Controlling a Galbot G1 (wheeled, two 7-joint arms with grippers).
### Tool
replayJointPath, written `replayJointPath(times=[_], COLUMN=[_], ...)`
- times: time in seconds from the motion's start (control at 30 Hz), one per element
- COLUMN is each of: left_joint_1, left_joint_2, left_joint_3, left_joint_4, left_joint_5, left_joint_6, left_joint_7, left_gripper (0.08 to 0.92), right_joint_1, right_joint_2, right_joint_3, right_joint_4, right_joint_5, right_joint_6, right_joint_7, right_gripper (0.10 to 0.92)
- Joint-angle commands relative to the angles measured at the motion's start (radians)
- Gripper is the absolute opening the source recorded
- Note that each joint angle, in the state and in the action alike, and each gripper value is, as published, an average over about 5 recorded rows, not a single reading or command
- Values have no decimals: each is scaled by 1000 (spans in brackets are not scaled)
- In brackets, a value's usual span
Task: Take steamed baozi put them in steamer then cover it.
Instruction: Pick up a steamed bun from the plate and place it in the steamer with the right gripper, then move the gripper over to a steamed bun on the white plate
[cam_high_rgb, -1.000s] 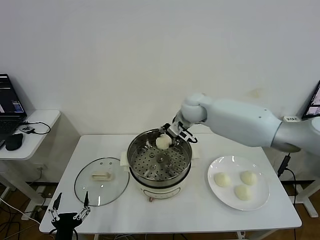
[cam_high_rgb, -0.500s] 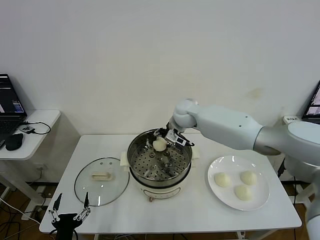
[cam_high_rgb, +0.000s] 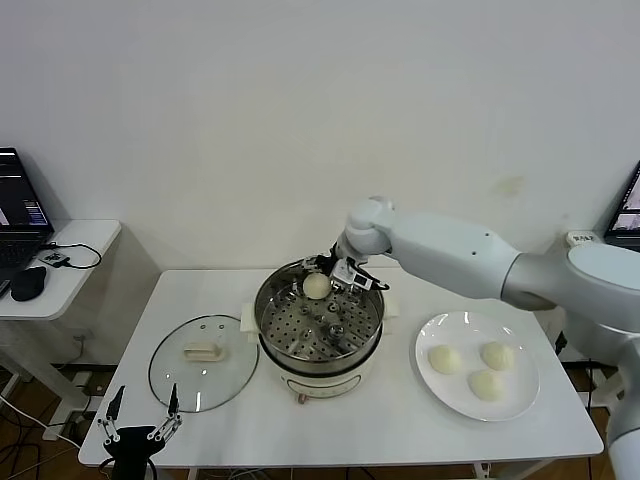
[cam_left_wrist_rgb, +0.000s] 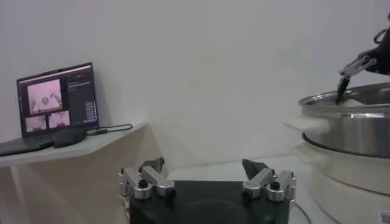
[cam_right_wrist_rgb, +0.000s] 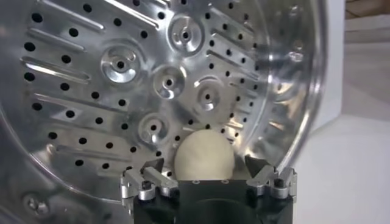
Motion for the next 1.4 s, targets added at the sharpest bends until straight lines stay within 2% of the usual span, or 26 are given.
replayJointPath(times=[0.03,0.1,0.23,0.4,0.53,0.7,0.97,1.1,1.4], left_joint_1=[1,0,-4,-12,-23,-35,-40,-37,-27], left_joint_2=[7,14,28,45,59,76,73,64,48], left_joint_3=[-2,-5,-7,2,2,-6,-11,-18,-39], left_joint_4=[0,0,3,6,13,17,13,13,10], left_joint_5=[-1,-4,-10,-18,-31,-40,-45,-43,-36], left_joint_6=[1,1,2,6,9,10,10,10,17], left_joint_7=[0,0,0,-6,-12,-14,-19,-21,-19], left_gripper=[823,823,823,823,823,823,823,823,823], right_joint_1=[115,166,240,279,271,212,-27,-231,-556], right_joint_2=[-89,-156,-287,-474,-643,-782,-868,-867,-776], right_joint_3=[-13,-25,-36,-55,-73,-72,24,157,398], right_joint_4=[120,198,341,496,586,627,610,565,430], right_joint_5=[227,323,420,489,489,411,235,131,49], right_joint_6=[-159,-276,-447,-617,-687,-674,-617,-586,-540], right_joint_7=[-69,-104,-140,-143,-136,-137,-126,-111,-102], right_gripper=[823,823,823,823,823,823,823,823,823])
